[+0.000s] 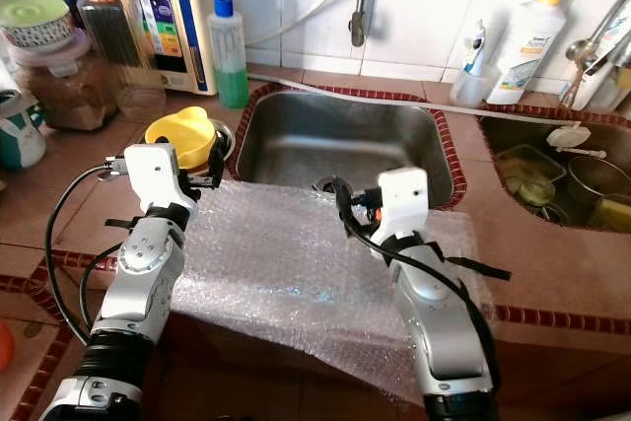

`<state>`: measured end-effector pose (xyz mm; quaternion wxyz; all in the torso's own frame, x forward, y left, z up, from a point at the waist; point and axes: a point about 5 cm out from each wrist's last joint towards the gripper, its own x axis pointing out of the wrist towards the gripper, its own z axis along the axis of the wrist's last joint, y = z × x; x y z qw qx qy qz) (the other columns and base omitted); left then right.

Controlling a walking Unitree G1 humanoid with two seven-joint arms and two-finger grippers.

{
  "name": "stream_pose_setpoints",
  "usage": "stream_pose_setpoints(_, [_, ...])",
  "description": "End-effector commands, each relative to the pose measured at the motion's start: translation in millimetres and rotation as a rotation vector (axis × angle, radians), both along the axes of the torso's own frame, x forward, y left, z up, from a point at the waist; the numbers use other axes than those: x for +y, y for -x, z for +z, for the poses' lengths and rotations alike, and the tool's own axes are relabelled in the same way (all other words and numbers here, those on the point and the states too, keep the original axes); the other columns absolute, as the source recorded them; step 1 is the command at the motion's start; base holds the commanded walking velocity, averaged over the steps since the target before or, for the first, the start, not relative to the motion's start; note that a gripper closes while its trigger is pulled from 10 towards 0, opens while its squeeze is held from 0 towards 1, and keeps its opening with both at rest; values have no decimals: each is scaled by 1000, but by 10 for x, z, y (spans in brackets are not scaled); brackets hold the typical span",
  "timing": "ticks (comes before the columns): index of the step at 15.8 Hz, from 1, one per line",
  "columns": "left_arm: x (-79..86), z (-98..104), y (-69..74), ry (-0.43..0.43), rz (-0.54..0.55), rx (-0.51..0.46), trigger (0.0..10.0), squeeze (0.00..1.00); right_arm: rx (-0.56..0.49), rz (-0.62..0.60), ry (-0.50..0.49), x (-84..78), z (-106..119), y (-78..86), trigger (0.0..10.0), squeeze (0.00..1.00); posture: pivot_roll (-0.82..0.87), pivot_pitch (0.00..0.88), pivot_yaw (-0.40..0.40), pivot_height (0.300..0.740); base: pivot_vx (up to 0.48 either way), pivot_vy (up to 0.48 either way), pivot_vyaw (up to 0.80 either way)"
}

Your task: Kitchen organization

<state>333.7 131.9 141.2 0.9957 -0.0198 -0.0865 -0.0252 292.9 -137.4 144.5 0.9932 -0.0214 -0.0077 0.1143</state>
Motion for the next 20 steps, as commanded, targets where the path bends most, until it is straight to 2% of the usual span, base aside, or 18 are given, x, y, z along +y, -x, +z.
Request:
stream_pose_setpoints(1, [6, -69, 23, -10, 3, 17, 10000, 0, -14, -26, -2, -24, 7, -25, 10000, 0, -43, 8, 10, 740, 0, 0, 0])
stream_pose_setpoints(4, [-1, -26, 31, -1, -5, -1, 10000, 0, -21, -37, -14, -10, 19, -57, 10000, 0, -37, 14, 23, 740, 0, 0, 0])
stream_pose_setpoints(7, [-56, 40, 44, -1, -74, -37, 10000, 0, -33, -26, -20, 34, 18, -82, 10000, 0, -28, 11, 28, 740, 104, 0, 0])
stream_pose_setpoints(12, [20, -20, 74, -29, -27, -5, 10000, 0, -42, -27, -38, 82, 12, -72, 10000, 0, -19, 21, 41, 740, 61, 0, 0])
stream_pose_setpoints(14, [86, -36, 118, -56, -4, -8, 10000, 0, -58, -26, -49, 88, 35, -47, 10000, 0, -12, 28, 36, 740, 0, 0, 0])
stream_pose_setpoints(17, [278, -52, 142, -84, 116, -2, 10000, 0, -81, 1, -68, 140, 109, -25, 10000, 0, -7, 33, 33, 740, 0, 0, 0])
stream_pose_setpoints(20, [452, 26, 138, -109, 210, -28, 10000, 0, -95, 24, -85, 188, 156, -22, 10000, 0, 1, 44, 32, 740, 0, 0, 0])
